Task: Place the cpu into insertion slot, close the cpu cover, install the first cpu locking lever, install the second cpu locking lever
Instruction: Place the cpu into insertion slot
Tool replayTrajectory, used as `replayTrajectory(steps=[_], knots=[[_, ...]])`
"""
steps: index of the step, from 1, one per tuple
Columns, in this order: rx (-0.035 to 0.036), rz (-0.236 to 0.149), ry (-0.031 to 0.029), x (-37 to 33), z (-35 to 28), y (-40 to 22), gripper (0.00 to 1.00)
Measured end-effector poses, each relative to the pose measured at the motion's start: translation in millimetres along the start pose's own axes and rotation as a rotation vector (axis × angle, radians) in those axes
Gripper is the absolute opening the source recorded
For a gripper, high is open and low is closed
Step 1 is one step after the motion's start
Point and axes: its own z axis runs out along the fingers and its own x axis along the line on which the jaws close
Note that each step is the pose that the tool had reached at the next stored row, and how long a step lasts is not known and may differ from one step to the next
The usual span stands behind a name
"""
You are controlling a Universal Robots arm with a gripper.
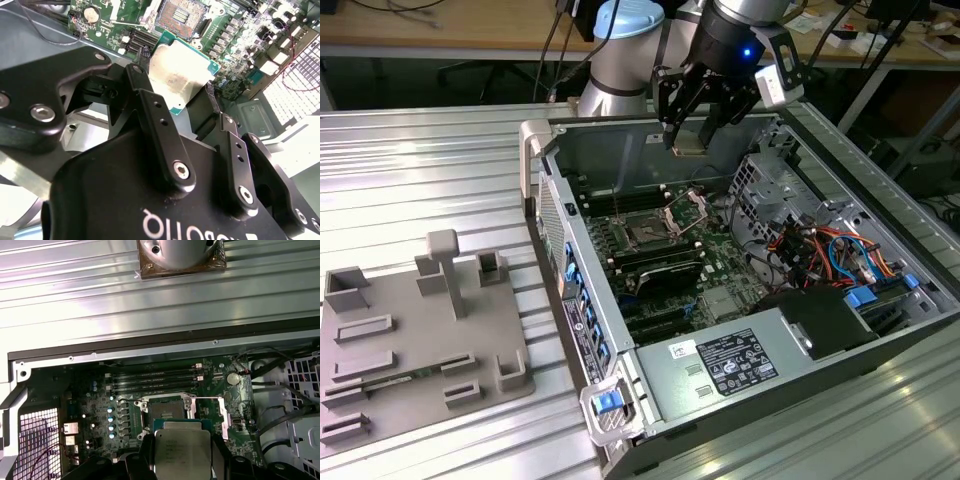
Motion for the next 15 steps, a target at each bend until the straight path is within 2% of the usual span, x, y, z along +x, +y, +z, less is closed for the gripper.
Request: replayTrajectory(steps=[15], knots=[[-0.0002,0.011,-0.001,0.0,0.0,0.0,0.55]])
